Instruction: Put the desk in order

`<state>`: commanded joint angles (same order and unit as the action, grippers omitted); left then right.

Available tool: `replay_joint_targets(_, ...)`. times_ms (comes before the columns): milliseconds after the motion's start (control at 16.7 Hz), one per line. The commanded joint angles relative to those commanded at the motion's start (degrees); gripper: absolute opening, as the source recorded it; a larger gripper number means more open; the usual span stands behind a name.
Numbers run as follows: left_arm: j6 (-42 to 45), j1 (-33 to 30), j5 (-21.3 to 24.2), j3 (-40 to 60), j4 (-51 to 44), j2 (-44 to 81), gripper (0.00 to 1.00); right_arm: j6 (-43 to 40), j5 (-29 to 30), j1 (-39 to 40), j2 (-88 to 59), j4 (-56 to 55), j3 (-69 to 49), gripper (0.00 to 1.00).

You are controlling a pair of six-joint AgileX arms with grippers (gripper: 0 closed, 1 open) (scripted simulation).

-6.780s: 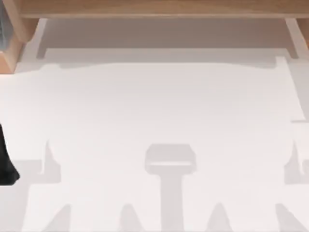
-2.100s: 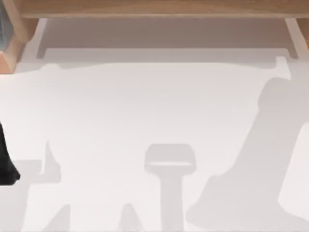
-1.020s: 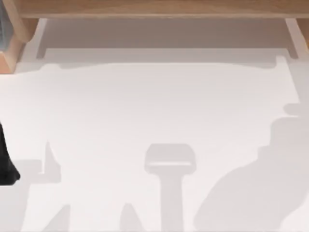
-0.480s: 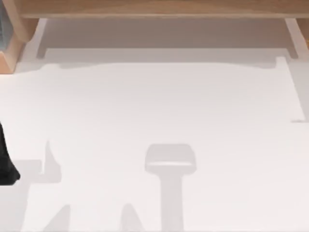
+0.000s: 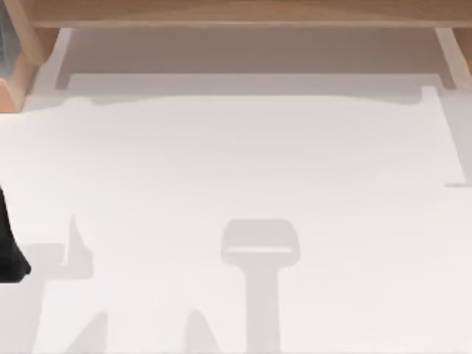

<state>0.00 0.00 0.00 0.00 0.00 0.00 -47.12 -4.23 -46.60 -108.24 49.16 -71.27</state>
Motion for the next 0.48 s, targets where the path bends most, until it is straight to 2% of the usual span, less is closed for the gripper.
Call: replay_joint_targets(480,0.00,0.00,0.00,0.00,0.00,0.00,1.00,0.17,-0.03,0.32,0.48,-0.02,-0.25,0.00)
